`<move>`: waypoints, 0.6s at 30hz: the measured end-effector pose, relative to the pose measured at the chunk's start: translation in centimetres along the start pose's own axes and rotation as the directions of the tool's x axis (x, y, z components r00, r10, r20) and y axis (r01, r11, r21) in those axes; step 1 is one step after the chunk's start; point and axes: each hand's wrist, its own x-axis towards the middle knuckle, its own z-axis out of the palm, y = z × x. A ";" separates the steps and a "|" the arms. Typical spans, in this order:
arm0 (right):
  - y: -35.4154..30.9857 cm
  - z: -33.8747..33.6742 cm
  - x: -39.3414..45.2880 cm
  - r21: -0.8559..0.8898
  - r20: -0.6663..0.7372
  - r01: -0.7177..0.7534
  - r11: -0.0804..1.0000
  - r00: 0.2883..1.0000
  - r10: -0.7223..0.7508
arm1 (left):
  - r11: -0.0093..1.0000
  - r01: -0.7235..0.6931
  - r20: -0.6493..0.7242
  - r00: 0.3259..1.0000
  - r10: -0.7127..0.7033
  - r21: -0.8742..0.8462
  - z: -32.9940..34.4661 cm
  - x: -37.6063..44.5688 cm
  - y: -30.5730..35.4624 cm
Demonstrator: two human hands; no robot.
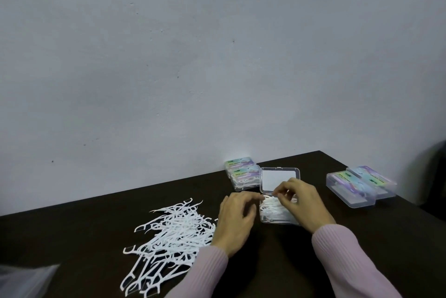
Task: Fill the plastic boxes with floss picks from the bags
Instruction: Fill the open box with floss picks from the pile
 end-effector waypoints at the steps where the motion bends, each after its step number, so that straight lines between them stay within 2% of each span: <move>1: -0.8 0.3 -0.1 0.002 0.017 0.032 0.999 0.999 -0.032 | 1.000 0.005 0.006 1.000 -0.005 0.017 -0.9 -0.5 -0.2; 6: -4.0 2.0 -1.2 -0.015 0.169 0.169 0.986 0.972 -0.164 | 0.999 0.032 0.025 0.999 -0.033 0.042 -5.1 -3.2 -2.1; 10: -6.0 4.1 -2.1 -0.008 0.302 0.284 0.959 0.915 -0.268 | 0.996 0.041 0.020 0.999 -0.042 0.081 -8.6 -6.0 -4.5; 13: -6.6 5.1 -2.4 -0.008 0.392 0.313 0.950 0.875 -0.285 | 0.991 0.073 0.049 0.996 -0.079 0.115 -10.9 -7.5 -6.0; 18: -8.6 6.8 -2.6 -0.038 0.461 0.329 0.944 0.844 -0.275 | 0.962 0.120 0.080 0.986 -0.143 0.246 -14.1 -8.4 -7.6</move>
